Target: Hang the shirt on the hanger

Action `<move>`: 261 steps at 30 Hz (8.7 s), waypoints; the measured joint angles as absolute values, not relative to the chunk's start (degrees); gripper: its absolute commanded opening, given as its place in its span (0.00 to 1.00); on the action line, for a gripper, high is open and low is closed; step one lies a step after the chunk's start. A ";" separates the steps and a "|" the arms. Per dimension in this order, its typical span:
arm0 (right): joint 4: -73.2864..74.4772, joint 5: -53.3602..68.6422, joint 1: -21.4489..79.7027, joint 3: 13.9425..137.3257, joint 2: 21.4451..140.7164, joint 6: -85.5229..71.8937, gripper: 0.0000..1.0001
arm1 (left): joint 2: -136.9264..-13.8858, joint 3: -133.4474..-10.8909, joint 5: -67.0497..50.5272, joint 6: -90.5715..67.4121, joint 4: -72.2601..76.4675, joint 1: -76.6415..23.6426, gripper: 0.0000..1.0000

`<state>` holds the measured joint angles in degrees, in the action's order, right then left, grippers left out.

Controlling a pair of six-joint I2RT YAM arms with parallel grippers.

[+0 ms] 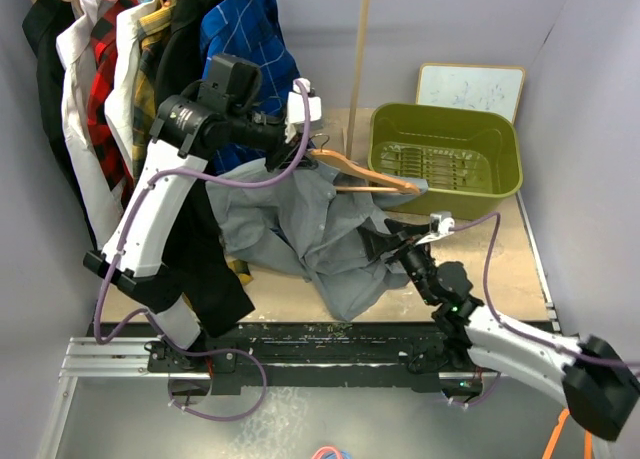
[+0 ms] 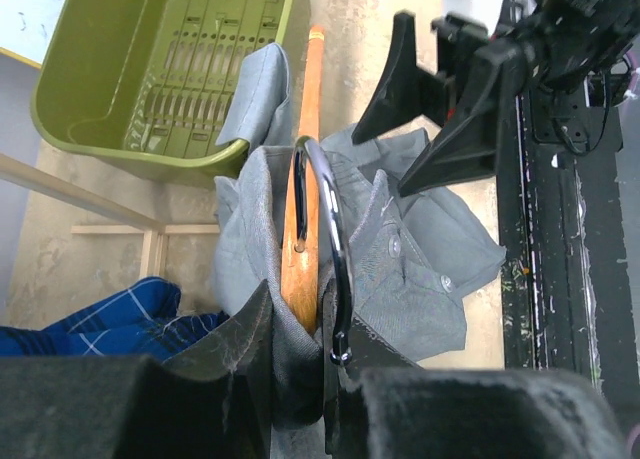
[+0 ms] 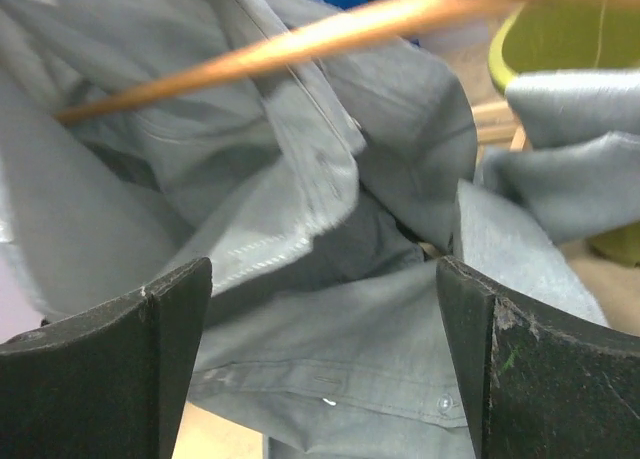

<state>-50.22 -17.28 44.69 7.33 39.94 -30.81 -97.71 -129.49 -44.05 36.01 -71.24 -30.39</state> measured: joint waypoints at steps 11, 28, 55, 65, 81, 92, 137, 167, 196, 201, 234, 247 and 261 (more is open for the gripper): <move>-79.07 -17.15 44.21 6.85 66.83 -35.20 0.88 | -94.39 -126.32 -46.04 34.63 -70.81 -27.05 0.00; -90.43 -12.23 41.93 10.46 81.28 -40.21 0.00 | -94.39 -125.23 -46.63 34.61 -70.83 -26.37 0.00; -93.93 -9.74 34.72 4.89 72.31 -44.77 0.00 | -93.73 -133.12 -47.29 48.60 -87.31 -24.12 0.00; -93.60 -6.68 29.63 3.25 63.37 -42.81 0.00 | -93.47 -135.55 -47.29 52.40 -89.45 -22.76 0.00; -89.43 -4.14 27.57 7.03 62.52 -31.46 0.00 | -91.50 -134.30 -50.61 53.93 -89.47 -22.24 0.00; -93.56 1.28 24.64 9.26 69.56 -31.99 0.00 | -91.50 -135.09 -47.07 53.84 -89.89 -22.13 0.00; -46.87 24.99 36.25 50.48 72.58 -42.37 0.00 | -91.50 -127.46 -28.56 32.14 -68.14 -24.38 0.00; -35.97 25.17 39.35 40.71 52.93 -16.93 1.00 | -80.73 -124.07 -37.45 38.24 -69.34 -20.38 0.00; -30.46 61.23 25.96 49.17 66.67 -18.63 0.71 | -79.29 -113.75 -50.96 75.61 -90.02 -20.38 0.00; -39.20 62.72 26.35 49.17 71.92 -25.39 0.46 | -80.16 -113.82 -51.79 75.88 -90.04 -20.38 0.00; -24.12 41.15 39.64 48.97 64.36 -6.76 1.00 | -84.95 -114.17 -50.09 54.39 -76.07 -20.64 0.00; -25.80 22.79 40.10 42.09 52.80 -0.43 1.00 | -84.97 -114.17 -51.44 59.18 -76.99 -20.64 0.00; -24.86 28.34 40.12 41.69 58.22 -0.25 0.94 | -84.97 -114.21 -53.56 66.89 -83.33 -20.64 0.00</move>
<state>-24.86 28.34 40.12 41.69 58.22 -0.25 -84.97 -114.21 -53.56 66.89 -83.33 -20.64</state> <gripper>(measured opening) 0.865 0.206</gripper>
